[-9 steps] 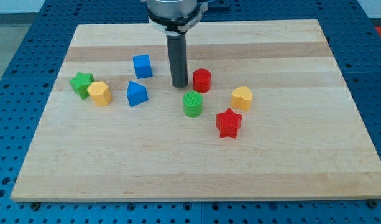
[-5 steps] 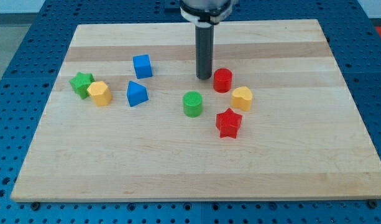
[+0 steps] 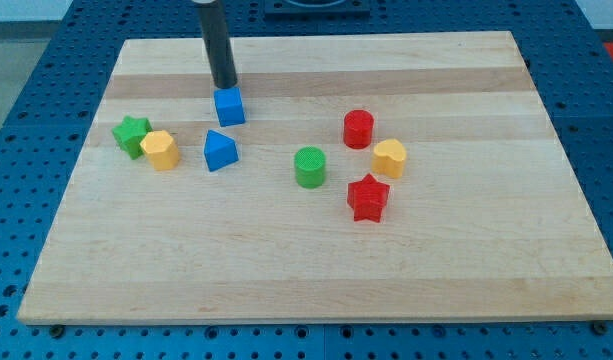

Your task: Push blue cube towards center

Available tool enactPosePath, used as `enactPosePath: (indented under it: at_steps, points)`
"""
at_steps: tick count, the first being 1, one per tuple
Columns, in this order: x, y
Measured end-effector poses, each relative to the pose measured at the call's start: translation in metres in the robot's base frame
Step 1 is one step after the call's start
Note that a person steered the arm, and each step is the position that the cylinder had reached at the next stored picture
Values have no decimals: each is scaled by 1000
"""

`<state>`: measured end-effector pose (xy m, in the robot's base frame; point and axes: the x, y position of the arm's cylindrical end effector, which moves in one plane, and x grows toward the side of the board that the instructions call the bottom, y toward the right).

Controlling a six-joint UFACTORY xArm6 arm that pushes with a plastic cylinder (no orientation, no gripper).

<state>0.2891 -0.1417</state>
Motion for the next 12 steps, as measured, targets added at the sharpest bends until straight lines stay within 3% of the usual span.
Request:
enactPosePath:
  at_steps: [7,12]
  points:
    - [62,-14]
    - [62,87]
